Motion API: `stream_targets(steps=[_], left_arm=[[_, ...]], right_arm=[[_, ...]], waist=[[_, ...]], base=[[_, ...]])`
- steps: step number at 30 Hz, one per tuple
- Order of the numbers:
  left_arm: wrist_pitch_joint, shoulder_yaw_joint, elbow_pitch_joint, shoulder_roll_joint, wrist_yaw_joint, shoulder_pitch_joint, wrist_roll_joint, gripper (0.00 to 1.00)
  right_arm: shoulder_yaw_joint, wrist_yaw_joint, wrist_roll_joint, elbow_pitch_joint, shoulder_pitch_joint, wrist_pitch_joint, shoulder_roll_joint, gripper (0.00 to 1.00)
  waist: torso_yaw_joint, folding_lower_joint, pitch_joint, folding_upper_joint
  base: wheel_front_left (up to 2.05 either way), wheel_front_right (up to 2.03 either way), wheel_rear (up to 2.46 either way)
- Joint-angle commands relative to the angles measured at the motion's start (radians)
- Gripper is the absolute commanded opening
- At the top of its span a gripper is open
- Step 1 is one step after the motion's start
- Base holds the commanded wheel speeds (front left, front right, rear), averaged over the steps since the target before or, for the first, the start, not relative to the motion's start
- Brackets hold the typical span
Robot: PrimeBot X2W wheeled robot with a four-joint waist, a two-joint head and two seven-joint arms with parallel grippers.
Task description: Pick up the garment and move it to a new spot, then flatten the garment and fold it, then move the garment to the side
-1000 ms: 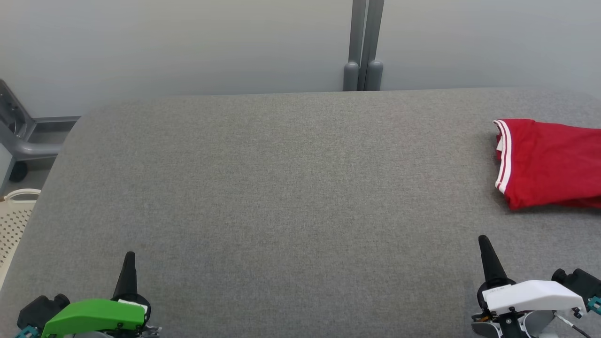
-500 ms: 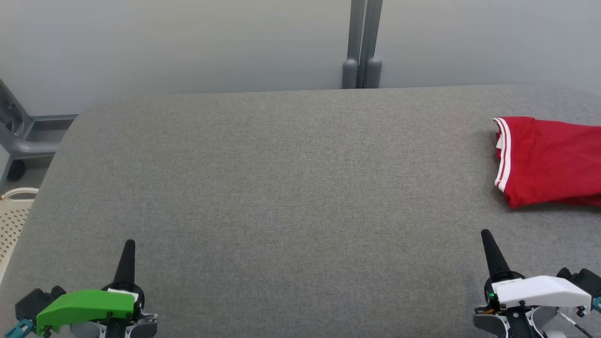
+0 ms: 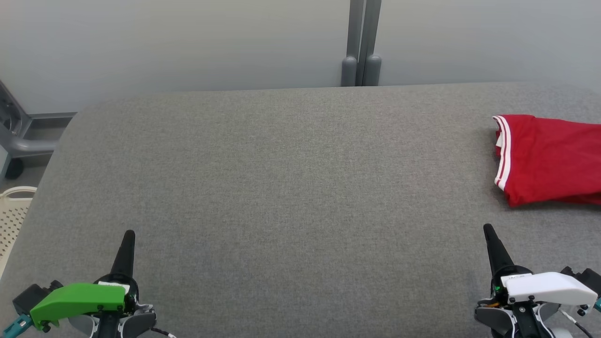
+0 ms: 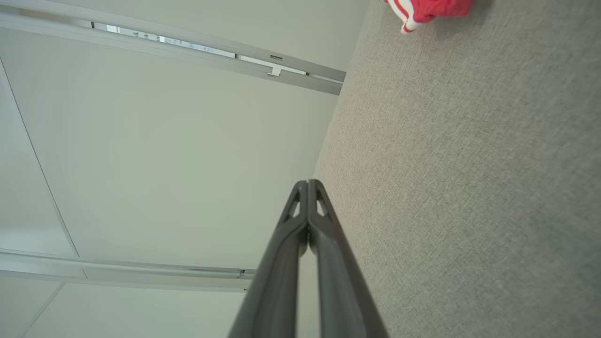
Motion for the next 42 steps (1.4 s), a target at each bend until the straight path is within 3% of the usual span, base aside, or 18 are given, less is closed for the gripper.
stream_targets(steps=[1, 33, 42], left_arm=[[0.008, 0.006, -0.006, 0.008, -0.007, -0.026, -0.021, 0.00], [0.086, 0.026, -0.002, 0.009, -0.019, -0.072, -0.252, 0.00], [0.084, 0.026, -0.002, 0.009, -0.019, -0.071, -0.249, 0.00]], right_arm=[[-0.004, 0.001, 0.024, -0.012, -0.011, 0.007, -0.005, 0.00], [-0.021, 0.000, 0.263, -0.046, -0.018, 0.050, -0.007, 0.00], [-0.021, 0.000, 0.260, -0.045, -0.017, 0.051, -0.006, 0.00]], waist=[[0.000, 0.0000, 0.001, -0.0001], [-0.006, 0.0000, 0.016, -0.0001], [-0.006, 0.0000, 0.016, -0.0001]], base=[[0.00, 0.00, 0.00], [0.00, 0.00, 0.00], [0.00, 0.00, 0.00]])
